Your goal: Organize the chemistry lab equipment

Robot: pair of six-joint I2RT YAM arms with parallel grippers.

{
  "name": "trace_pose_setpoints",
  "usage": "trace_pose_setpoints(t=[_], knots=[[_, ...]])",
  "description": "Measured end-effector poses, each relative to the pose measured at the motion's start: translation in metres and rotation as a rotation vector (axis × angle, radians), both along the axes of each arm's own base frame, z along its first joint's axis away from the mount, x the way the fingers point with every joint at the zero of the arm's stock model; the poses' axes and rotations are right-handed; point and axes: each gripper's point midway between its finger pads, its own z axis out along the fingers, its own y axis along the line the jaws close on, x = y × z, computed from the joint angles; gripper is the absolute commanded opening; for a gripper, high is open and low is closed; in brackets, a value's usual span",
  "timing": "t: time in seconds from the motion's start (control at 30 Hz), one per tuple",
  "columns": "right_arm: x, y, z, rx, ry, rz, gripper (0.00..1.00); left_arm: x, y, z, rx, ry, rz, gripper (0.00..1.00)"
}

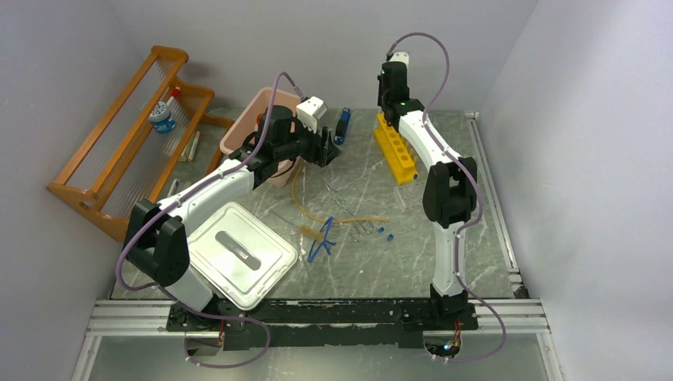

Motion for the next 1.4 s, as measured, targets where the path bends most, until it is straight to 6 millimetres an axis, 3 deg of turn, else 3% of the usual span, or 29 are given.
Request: trace_pose_setpoints(t=[0.33,0.5,0.83,0.97,1.17,1.33,1.4], knots=[[0.005,0.002,-0.053,0.023,0.099,0.023,0.14,0.001,0.001,0.000,0.010,-0.012,0.001,0.71],[0.008,0.001,-0.065,0.054,0.119,0.036,0.15,0.001,0.001,0.000,0.011,-0.014,0.002,0.71],[0.009,0.003,-0.069,0.060,0.070,0.068,0.20,0.002,0.002,0.000,0.012,-0.015,0.004,0.72],[0.009,0.004,-0.068,0.053,0.047,0.087,0.32,0.002,0.002,0.000,0.013,-0.015,0.005,0.73],[0.005,0.004,-0.074,0.062,0.074,0.078,0.67,0.003,0.002,0.000,0.016,-0.017,0.008,0.77],[0.000,-0.001,-0.071,0.084,0.106,0.032,0.75,0.003,0.003,0.000,0.017,-0.019,0.015,0.86],[-0.003,-0.002,-0.062,0.095,0.108,0.016,0.76,0.004,0.004,0.001,0.016,-0.021,0.019,0.96]])
